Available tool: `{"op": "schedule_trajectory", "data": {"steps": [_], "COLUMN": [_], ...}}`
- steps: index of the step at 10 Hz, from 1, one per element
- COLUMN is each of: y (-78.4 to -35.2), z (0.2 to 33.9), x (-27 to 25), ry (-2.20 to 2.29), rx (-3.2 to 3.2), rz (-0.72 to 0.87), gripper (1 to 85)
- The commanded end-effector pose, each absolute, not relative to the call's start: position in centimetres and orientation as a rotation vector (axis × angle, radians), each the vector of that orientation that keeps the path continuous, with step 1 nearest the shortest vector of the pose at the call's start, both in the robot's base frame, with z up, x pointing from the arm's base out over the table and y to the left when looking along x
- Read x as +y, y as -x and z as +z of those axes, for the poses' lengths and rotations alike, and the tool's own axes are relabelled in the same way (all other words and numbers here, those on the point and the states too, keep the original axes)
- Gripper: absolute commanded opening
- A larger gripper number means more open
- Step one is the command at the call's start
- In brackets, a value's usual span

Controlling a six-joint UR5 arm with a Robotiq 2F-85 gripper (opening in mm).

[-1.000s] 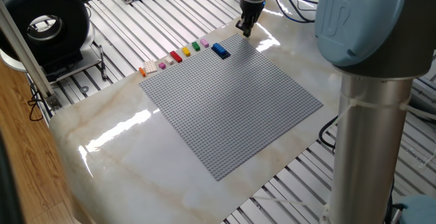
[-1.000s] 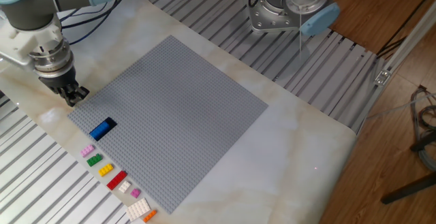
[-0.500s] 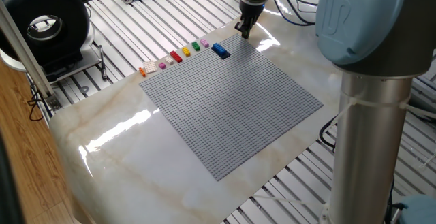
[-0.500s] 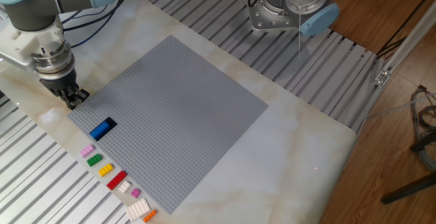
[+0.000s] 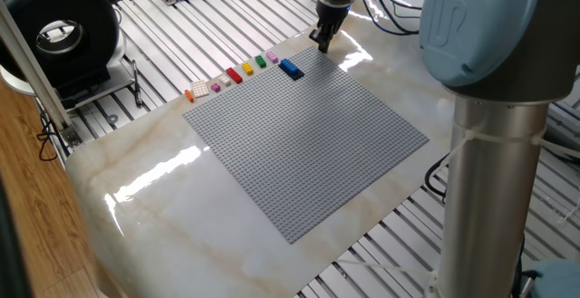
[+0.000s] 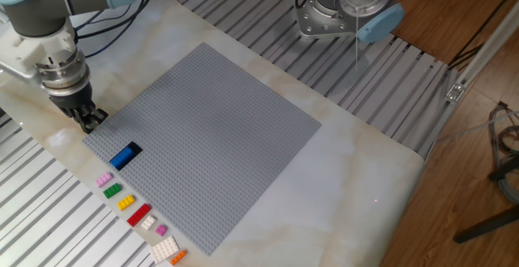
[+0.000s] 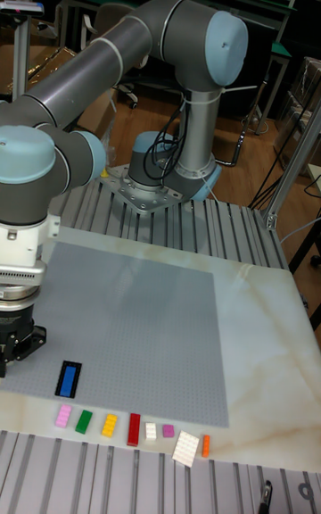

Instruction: Stack small Lego blocks one on top of the other

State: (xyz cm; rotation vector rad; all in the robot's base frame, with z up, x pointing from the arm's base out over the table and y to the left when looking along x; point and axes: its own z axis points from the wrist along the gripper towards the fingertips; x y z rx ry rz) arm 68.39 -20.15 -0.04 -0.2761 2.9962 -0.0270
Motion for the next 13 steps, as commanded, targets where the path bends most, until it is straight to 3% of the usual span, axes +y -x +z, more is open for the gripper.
{"op": "schedule_trajectory", "data": {"steps": [1, 4, 8, 13], "y": [-68.8, -68.4, -68.5, -72.2], "z": [-0.1, 0.5, 1.8, 2.6], "x": [-19.2, -20.0, -20.7, -16.8], "ry": [0.225, 0.267, 0.293, 0.171], "rx": [2.989, 3.011, 3.043, 3.026], "rz": [-0.006, -0.019, -0.084, -0.073], "gripper": [1.0, 1.0, 10.7, 18.3]}}
